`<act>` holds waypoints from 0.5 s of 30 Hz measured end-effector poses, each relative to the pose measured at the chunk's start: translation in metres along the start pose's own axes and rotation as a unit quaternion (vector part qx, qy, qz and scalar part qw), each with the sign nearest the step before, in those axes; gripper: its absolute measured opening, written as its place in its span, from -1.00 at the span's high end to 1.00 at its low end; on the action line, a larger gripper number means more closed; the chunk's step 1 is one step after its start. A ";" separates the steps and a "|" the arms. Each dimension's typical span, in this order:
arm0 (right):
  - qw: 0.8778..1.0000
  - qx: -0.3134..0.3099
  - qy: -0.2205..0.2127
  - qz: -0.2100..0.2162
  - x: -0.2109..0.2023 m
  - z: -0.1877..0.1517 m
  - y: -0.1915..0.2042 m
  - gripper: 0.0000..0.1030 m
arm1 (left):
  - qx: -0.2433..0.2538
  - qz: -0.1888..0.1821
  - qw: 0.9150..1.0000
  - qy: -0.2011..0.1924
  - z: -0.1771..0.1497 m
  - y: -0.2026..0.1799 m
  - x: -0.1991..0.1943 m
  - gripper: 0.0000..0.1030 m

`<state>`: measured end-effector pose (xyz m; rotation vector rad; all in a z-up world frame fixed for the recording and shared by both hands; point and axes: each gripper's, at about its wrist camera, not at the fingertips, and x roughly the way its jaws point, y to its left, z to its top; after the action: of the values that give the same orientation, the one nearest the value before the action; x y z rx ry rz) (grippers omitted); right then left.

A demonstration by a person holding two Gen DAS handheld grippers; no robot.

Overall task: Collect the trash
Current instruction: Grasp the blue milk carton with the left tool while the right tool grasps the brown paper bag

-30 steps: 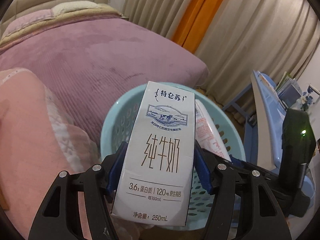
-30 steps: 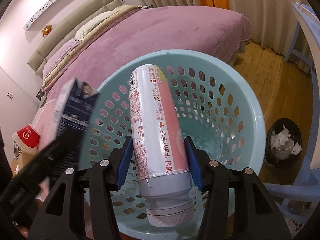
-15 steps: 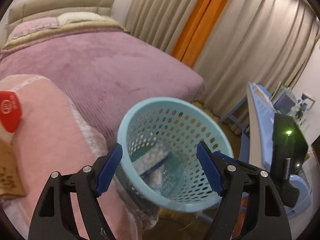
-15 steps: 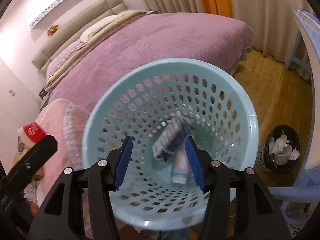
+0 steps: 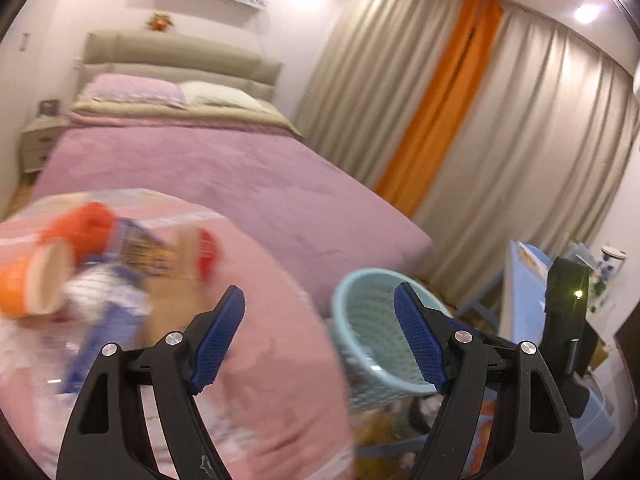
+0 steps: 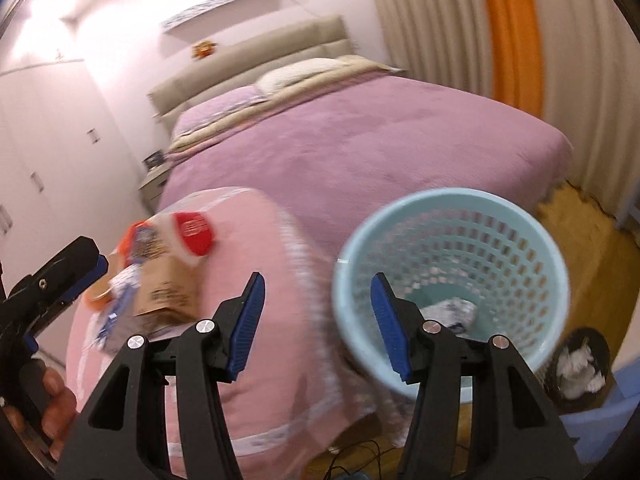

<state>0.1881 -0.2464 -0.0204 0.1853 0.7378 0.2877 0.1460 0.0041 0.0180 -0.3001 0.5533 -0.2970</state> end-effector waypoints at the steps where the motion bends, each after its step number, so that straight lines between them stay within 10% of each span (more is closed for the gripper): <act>1: 1.000 -0.015 0.003 0.009 0.003 -0.001 0.015 -0.01 | -0.001 0.010 1.000 -0.004 0.001 0.006 -0.008 -0.46; 7: 0.997 -0.066 0.022 0.036 0.025 -0.005 0.076 -0.01 | -0.003 0.123 0.992 -0.013 -0.008 0.061 -0.052 -0.47; 15: 0.991 -0.119 0.044 0.045 0.063 -0.010 0.136 -0.01 | -0.016 0.135 0.991 0.013 -0.024 0.109 -0.059 -0.46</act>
<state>0.1992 -0.0975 -0.0312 -0.0209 0.7771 0.4688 0.1057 0.1196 -0.0129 -0.2488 0.6180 -0.0310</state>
